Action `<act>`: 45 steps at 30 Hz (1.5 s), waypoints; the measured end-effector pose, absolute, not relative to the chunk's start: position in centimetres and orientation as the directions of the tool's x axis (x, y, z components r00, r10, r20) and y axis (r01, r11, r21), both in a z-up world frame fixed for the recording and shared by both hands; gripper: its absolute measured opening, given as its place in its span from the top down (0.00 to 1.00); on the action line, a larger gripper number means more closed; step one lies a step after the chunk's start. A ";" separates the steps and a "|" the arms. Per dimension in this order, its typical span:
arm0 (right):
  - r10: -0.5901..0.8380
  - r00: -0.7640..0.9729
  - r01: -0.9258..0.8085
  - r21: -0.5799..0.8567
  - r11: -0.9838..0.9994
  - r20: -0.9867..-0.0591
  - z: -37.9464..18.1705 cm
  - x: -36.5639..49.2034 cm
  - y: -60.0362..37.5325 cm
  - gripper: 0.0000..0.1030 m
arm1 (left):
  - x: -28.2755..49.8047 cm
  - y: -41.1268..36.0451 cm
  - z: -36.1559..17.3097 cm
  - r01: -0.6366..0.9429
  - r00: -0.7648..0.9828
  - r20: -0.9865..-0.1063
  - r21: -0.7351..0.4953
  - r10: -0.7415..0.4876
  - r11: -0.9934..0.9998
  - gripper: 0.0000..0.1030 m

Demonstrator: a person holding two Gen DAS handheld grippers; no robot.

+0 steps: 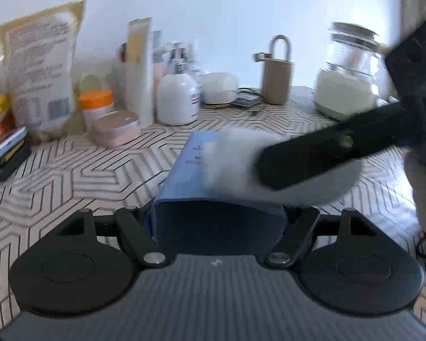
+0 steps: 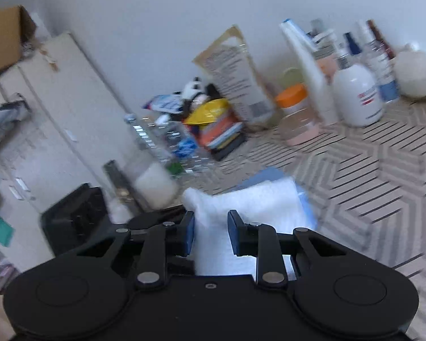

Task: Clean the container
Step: 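Bring the wipe in the right tool onto the blue container's outer wall, then wipe the container's outer wall with the wipe in the right tool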

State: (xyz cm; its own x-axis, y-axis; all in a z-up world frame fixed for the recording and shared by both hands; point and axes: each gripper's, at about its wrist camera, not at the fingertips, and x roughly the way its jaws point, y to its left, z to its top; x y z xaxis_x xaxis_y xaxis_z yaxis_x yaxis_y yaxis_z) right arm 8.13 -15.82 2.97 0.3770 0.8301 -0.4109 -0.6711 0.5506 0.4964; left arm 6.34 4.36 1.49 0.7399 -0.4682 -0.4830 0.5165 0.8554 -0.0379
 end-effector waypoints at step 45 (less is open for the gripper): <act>0.818 0.427 -0.664 0.481 0.573 -0.385 3.1 7.9 -17.8 0.74 | 4.0 2.6 1.5 0.546 0.767 -0.453 0.091 -0.454 0.833 0.27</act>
